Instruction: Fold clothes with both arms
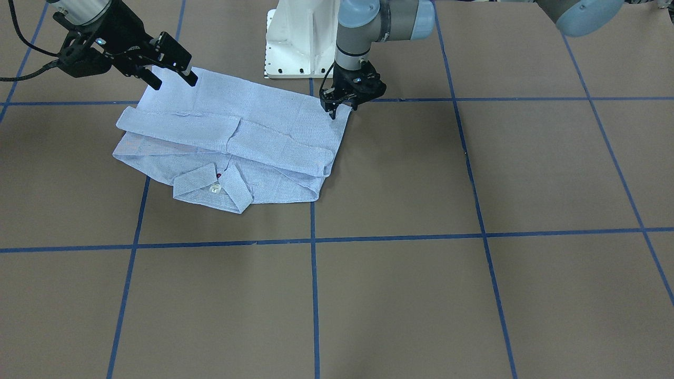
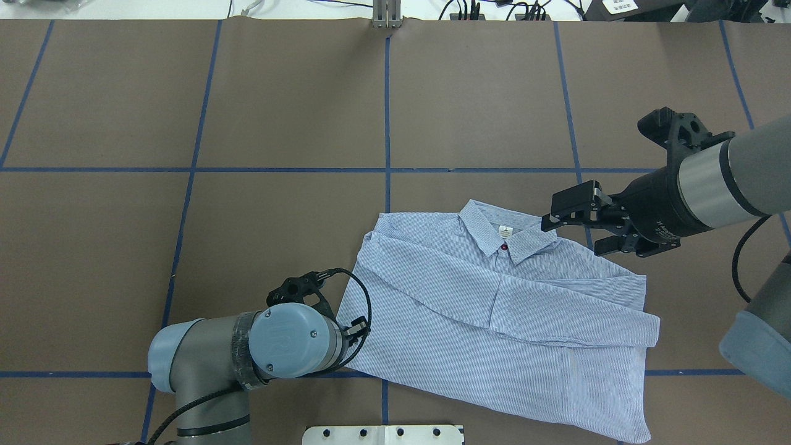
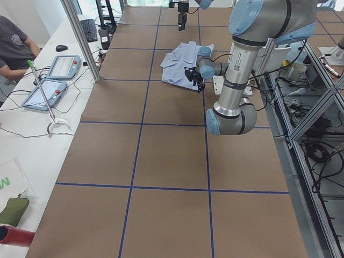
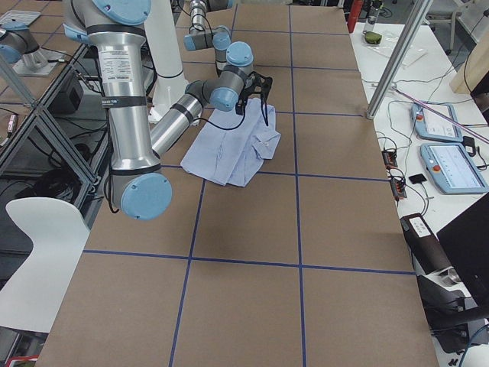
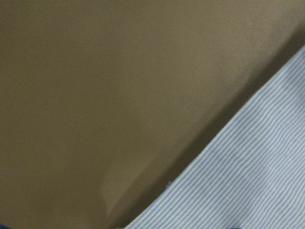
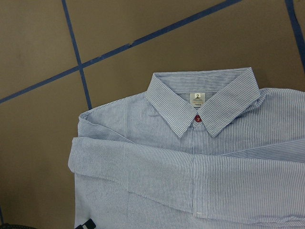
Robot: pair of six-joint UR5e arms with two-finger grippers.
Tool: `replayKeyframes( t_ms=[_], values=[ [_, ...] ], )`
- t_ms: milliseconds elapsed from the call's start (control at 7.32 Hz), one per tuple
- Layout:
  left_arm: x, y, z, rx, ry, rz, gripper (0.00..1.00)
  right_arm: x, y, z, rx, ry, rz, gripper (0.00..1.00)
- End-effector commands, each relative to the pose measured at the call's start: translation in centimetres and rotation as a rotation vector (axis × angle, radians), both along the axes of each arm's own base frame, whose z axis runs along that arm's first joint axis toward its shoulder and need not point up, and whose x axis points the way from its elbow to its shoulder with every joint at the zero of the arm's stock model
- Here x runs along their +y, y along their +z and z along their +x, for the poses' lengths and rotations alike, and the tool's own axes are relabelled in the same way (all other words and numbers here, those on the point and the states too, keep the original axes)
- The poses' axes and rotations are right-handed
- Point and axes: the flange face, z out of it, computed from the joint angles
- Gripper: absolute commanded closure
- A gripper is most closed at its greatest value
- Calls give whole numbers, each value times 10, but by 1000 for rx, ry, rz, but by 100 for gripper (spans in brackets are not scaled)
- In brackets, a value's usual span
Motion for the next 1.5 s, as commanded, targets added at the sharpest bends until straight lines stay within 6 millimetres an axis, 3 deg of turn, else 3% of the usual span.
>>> replayKeyframes(
  t_ms=[0, 273, 410, 683, 956, 1230, 1366],
  values=[
    [0, -6, -5, 8, 1, -1, 100, 0, 0, 0, 0, 2, 0, 0],
    [9, -29, -30, 20, 33, -30, 100, -2, 1, 1, 1, 5, -1, 0],
    [6, -31, -33, 16, 28, -30, 100, -2, 1, 2, 1, 6, -1, 0],
    [-30, -27, -45, 5, -23, -9, 100, -3, 1, 3, 3, 10, -1, 0],
    [-87, -22, -63, -21, -52, 71, 100, -4, 4, 1, 8, 12, -5, 0],
    [-181, -33, -68, -41, -108, 157, 100, -7, 6, 0, 16, 22, -4, 0],
    [-222, -28, -65, -29, -127, 207, 100, -7, 7, 0, 17, 24, -4, 0]
  ],
)
